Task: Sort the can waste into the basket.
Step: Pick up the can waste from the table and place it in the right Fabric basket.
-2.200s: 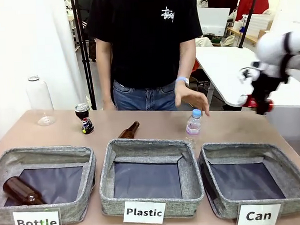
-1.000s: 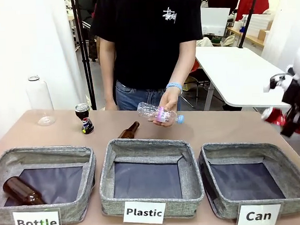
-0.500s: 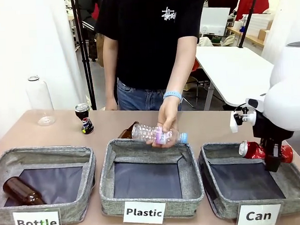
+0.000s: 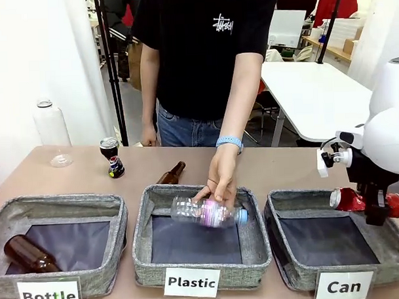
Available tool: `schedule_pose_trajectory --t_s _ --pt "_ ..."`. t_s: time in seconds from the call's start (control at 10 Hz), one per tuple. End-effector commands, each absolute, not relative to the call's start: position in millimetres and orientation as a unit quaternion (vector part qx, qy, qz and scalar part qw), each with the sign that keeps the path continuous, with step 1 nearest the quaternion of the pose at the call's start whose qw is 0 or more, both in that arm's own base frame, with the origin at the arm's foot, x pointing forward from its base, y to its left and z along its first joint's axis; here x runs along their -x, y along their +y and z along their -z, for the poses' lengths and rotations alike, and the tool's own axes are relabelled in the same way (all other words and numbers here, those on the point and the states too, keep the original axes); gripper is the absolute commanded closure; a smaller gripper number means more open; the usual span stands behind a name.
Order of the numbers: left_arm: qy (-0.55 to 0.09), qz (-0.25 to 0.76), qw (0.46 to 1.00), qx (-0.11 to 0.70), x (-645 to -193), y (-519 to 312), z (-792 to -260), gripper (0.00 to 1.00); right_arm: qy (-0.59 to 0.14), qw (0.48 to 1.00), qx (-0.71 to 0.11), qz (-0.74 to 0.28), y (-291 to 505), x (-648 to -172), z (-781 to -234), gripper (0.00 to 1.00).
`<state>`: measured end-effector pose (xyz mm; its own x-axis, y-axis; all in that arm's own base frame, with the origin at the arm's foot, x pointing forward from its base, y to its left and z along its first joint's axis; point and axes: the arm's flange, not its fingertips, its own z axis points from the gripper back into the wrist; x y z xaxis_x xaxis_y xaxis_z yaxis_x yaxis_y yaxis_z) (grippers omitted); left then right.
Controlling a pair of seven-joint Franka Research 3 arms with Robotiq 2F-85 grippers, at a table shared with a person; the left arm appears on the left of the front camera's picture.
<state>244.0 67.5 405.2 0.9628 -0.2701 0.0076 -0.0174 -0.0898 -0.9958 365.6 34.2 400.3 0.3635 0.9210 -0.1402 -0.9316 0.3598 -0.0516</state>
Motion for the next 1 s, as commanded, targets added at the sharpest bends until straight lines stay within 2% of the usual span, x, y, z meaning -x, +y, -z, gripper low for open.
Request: schedule_pose_trajectory --t_s 0.0,0.2,0.3,0.4,0.6,0.8,0.9 --pt "0.094 0.093 0.664 0.736 -245.3 68.6 -407.7 0.00 0.041 0.809 0.067 -0.582 34.1 -362.1 -402.1 0.00" --pt "0.094 0.093 0.664 0.736 -245.3 68.6 -407.7 0.00 0.048 0.802 0.054 -0.593 31.9 -365.0 -404.1 0.00" --pt "0.094 0.093 0.664 0.736 -245.3 68.6 -407.7 0.00 0.043 0.808 0.056 -0.585 32.4 -367.0 -404.8 0.08" --pt "0.094 0.093 0.664 0.736 -245.3 68.6 -407.7 0.00 0.042 0.808 0.055 -0.586 33.2 -365.7 -405.7 0.00" --pt "0.094 0.093 0.664 0.736 -245.3 68.6 -407.7 0.00 0.042 0.813 0.043 -0.579 33.0 -367.5 -406.8 0.00" --pt "0.094 0.093 0.664 0.736 -245.3 68.6 -407.7 0.00 0.034 0.815 -0.022 -0.578 28.1 -374.7 -412.1 0.00" --pt "0.094 0.093 0.664 0.736 -245.3 68.6 -407.7 0.00 -0.028 0.850 -0.122 -0.512 24.2 -381.0 -422.5 0.00"
